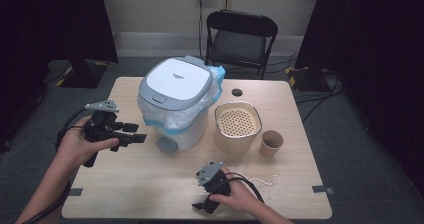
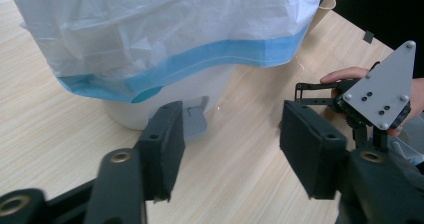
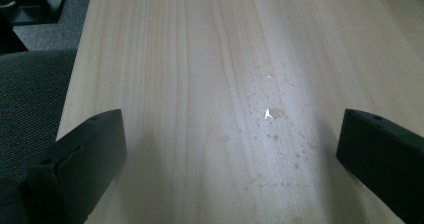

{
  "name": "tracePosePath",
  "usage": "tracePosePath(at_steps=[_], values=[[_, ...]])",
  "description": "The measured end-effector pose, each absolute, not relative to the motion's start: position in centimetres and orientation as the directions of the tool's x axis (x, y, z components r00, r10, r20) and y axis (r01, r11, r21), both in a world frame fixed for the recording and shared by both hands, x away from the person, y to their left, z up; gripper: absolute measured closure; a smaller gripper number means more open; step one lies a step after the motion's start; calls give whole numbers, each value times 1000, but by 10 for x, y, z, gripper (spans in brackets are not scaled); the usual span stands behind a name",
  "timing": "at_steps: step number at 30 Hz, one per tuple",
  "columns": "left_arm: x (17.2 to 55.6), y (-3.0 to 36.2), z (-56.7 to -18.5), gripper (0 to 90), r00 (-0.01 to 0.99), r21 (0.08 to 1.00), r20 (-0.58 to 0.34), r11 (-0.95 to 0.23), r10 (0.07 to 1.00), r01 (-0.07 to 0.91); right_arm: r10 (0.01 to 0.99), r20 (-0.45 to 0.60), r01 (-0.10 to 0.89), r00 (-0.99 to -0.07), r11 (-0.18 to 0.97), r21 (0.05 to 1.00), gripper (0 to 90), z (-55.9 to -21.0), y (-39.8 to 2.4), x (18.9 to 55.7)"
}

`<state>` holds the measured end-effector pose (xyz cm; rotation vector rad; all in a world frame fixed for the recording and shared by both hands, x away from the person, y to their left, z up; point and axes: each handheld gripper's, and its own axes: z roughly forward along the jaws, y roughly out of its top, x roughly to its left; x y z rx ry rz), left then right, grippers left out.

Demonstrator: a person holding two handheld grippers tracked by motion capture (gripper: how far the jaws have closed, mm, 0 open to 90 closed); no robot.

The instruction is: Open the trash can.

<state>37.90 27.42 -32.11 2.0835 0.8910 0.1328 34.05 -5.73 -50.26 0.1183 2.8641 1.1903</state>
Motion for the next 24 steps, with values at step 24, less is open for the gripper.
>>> tracePosePath(at_steps=[24], values=[[390,248,-273,568,771,747,-174,-429,613,509,84,-5,55,-996,704,708,0,-503,-57,341]])
